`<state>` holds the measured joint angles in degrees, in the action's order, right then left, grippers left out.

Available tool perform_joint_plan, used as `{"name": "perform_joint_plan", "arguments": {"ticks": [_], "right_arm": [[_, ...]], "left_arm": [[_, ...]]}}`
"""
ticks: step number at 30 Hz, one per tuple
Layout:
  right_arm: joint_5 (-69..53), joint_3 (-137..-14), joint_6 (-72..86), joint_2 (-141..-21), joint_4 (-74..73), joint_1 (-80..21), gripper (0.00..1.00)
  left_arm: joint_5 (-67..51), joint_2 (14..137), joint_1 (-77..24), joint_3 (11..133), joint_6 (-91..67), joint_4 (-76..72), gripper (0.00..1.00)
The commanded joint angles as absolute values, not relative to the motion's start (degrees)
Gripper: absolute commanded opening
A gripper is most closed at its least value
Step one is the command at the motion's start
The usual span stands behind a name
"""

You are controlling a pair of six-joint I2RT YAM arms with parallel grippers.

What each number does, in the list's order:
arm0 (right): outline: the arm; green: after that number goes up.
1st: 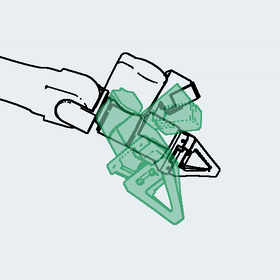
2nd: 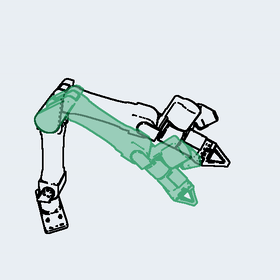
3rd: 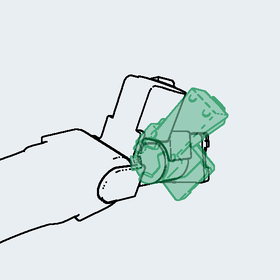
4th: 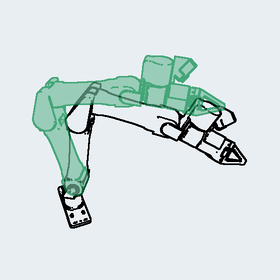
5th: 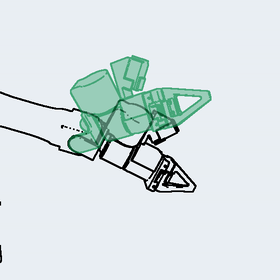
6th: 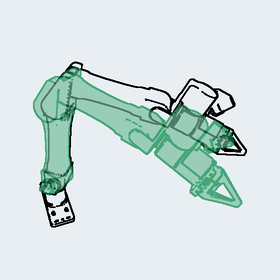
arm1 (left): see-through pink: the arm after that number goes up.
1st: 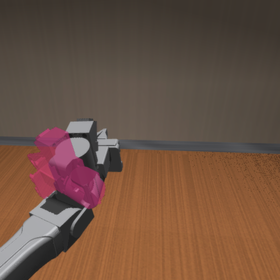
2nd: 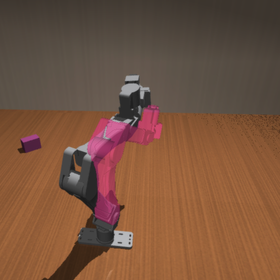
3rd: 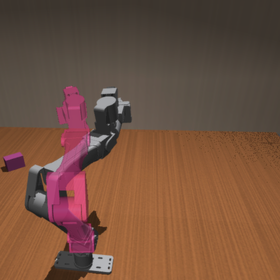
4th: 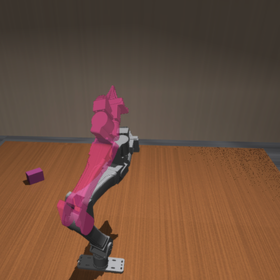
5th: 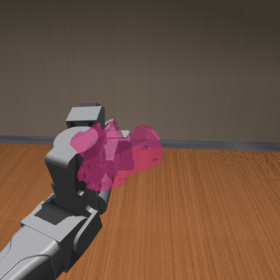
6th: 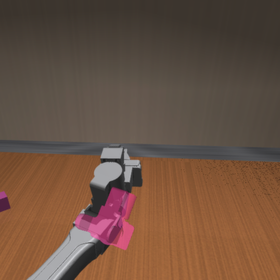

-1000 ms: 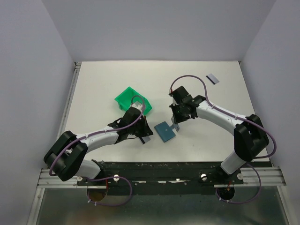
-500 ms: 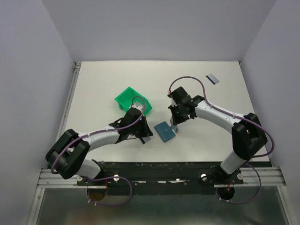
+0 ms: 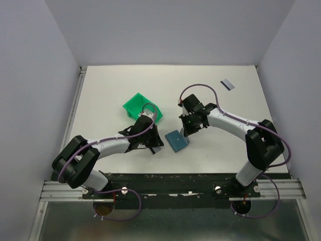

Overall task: Put the credit cards into the card holder
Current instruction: Open the card holder at the center of the board.

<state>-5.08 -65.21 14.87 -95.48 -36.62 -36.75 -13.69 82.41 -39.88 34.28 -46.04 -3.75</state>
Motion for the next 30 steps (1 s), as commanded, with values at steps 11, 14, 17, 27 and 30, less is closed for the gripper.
{"name": "perform_joint_plan", "arguments": {"ticks": [11, 14, 17, 27, 30], "right_arm": [[-12.6, -63.3, 15.1, -95.5, -33.1, -37.2, 0.00], [-13.3, -62.8, 15.6, -94.7, -32.5, -37.2, 0.00], [-14.3, -62.5, 15.8, -93.9, -32.1, -37.1, 0.00], [-17.1, -61.5, 16.4, -90.5, -30.8, -37.2, 0.00], [-18.9, -61.0, 16.8, -89.8, -29.7, -37.2, 0.00]], "left_arm": [[-14.1, 84.5, -40.4, 36.8, -44.8, -3.9, 0.04], [-14.2, 84.6, -40.4, 36.9, -44.7, -3.8, 0.04], [-14.4, 85.1, -40.4, 37.2, -44.5, -3.7, 0.03], [-14.4, 85.3, -40.5, 36.9, -44.5, -3.8, 0.03], [-14.2, 84.9, -40.6, 36.7, -44.4, -3.6, 0.01]]}}
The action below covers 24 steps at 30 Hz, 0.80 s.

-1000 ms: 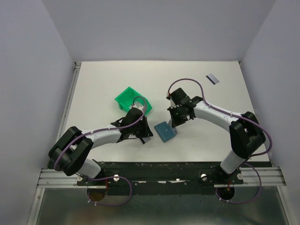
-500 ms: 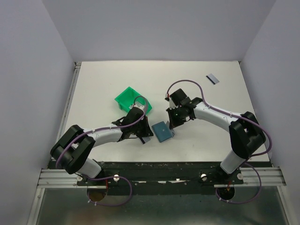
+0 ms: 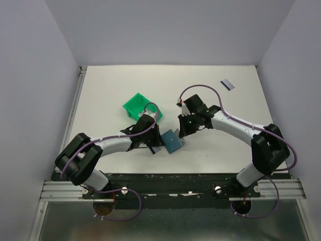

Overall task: Put the credit cards into the card holder
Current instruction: Open the card holder at the center of the board.

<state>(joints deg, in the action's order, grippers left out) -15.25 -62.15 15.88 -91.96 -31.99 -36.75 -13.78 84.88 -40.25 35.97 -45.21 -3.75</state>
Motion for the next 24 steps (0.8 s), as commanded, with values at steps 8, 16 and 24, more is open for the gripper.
{"name": "perform_joint_plan", "arguments": {"ticks": [8, 16, 24], "right_arm": [[-24.9, -59.4, 18.7, -88.9, -25.7, -37.2, 0.00], [-31.6, -58.9, 20.8, -89.6, -21.4, -37.2, 0.00], [-32.7, -58.4, 21.4, -88.5, -20.9, -37.2, 0.00]], "left_arm": [[-11.3, 80.9, -40.5, 35.5, -42.9, -0.1, 0.00], [-10.5, 78.5, -40.5, 32.7, -43.0, 2.9, 0.00], [-8.0, 75.1, -40.5, 28.7, -43.9, 4.9, 0.00]]}}
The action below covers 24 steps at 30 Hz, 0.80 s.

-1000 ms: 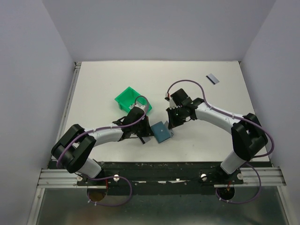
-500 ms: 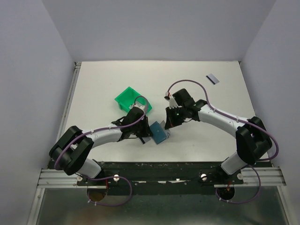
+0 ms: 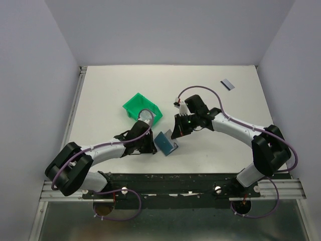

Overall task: Put the credit cards into the card holder
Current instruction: Open the card holder at the center of the board.

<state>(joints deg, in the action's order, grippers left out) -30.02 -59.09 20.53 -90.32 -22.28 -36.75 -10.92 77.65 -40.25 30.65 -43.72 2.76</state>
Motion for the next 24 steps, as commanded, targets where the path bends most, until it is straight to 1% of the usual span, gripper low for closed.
{"name": "perform_joint_plan", "arguments": {"ticks": [1, 6, 16, 24], "right_arm": [[-32.8, -58.4, 21.3, -88.5, -20.8, -37.2, 0.00], [-33.8, -57.9, 21.7, -88.8, -20.2, -37.2, 0.01], [-34.2, -56.7, 21.7, -87.0, -20.2, -37.2, 0.00], [-34.9, -55.9, 22.1, -86.0, -19.6, -37.2, 0.00]], "left_arm": [[-7.7, 75.0, -40.5, 28.4, -43.9, 4.8, 0.00], [-7.6, 77.4, -40.4, 29.4, -43.8, 3.2, 0.00], [-9.0, 86.4, -40.5, 37.3, -41.1, 3.9, 0.00], [-11.4, 88.7, -40.5, 43.3, -37.5, 6.1, 0.00]]}}
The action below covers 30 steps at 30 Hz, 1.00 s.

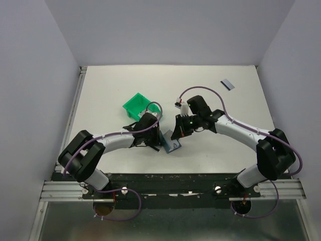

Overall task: Put the credit cards into the card holder
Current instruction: Open the card holder at the center of the board.

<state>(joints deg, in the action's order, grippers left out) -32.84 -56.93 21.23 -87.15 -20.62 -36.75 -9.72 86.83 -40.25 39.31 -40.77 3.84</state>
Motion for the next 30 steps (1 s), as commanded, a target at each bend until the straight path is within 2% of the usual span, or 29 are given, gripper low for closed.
{"name": "perform_joint_plan", "arguments": {"ticks": [1, 11, 22, 30], "right_arm": [[-35.0, -56.0, 22.1, -86.1, -19.6, -37.2, 0.00], [-34.5, -57.0, 22.1, -88.8, -19.3, -37.2, 0.00], [-29.8, -58.8, 22.1, -94.1, -20.9, -37.3, 0.01], [-24.1, -57.4, 22.1, -93.6, -21.6, -37.4, 0.00]], "left_arm": [[-12.1, 89.3, -40.4, 44.2, -37.1, 6.2, 0.00], [-17.2, 91.6, -40.3, 47.5, -34.8, 6.1, 0.00], [-17.5, 89.6, -40.3, 43.9, -34.3, 6.1, 0.00], [-11.6, 85.9, -40.2, 42.9, -33.8, 11.0, 0.00]]}}
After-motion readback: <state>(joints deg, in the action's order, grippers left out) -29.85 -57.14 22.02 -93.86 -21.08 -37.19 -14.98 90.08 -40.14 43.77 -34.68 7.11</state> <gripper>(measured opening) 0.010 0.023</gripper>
